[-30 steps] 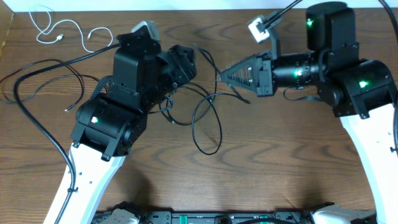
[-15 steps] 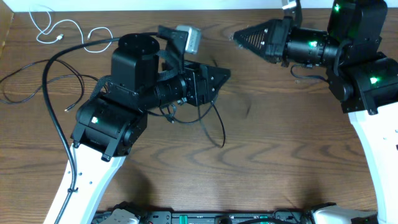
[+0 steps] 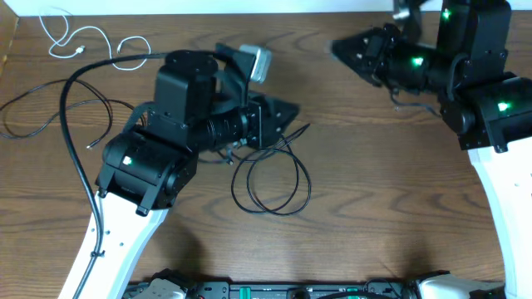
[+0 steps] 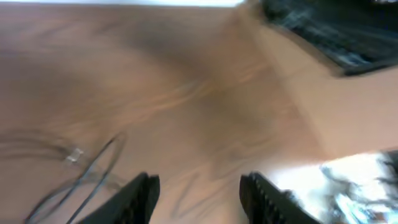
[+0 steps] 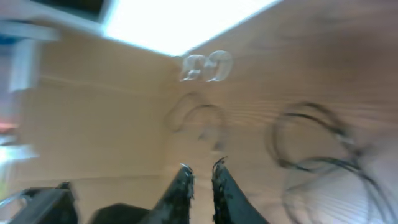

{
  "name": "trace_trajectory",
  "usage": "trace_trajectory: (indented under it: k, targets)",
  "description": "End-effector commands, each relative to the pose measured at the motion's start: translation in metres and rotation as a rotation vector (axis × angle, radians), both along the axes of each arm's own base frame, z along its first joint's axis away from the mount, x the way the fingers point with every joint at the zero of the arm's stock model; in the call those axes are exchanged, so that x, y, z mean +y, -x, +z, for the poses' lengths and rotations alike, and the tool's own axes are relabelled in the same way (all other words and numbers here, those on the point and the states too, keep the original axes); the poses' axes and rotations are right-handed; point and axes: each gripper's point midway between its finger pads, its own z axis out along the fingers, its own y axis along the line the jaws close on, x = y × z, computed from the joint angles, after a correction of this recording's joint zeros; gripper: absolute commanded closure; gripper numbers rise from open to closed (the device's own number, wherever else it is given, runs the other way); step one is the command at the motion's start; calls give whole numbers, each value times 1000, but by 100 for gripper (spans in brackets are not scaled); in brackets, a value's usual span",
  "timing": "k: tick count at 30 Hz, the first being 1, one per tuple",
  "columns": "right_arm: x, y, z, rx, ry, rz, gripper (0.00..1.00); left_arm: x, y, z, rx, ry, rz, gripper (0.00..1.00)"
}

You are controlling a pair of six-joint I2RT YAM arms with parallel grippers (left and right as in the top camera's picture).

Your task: Untangle cables

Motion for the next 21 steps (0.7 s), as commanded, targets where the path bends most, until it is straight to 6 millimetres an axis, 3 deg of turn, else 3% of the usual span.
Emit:
trace_trajectory:
  k: [1, 5, 7, 10, 14, 17, 21]
  targets:
    - [-44, -13, -26, -29, 244, -168, 87, 56, -18, -38, 31, -280, 264, 52]
    - [-73, -10, -50, 19, 417, -250, 73, 82, 1, -84, 190, -462, 299, 44]
    - [-82, -9, -56, 23, 477, -266, 56, 84, 13, -110, 292, -513, 267, 39]
    - [-86, -8, -58, 8, 518, -257, 34, 82, 26, -143, 413, -554, 220, 38]
    - [-87, -7, -60, 9, 538, -246, 23, 87, 37, -179, 515, -615, 208, 37]
    - [-93, -5, -63, 24, 564, -263, 21, 90, 43, -187, 557, -623, 226, 33]
    - [-102, -3, -68, 44, 606, -292, 20, 97, 56, -176, 567, -608, 255, 30]
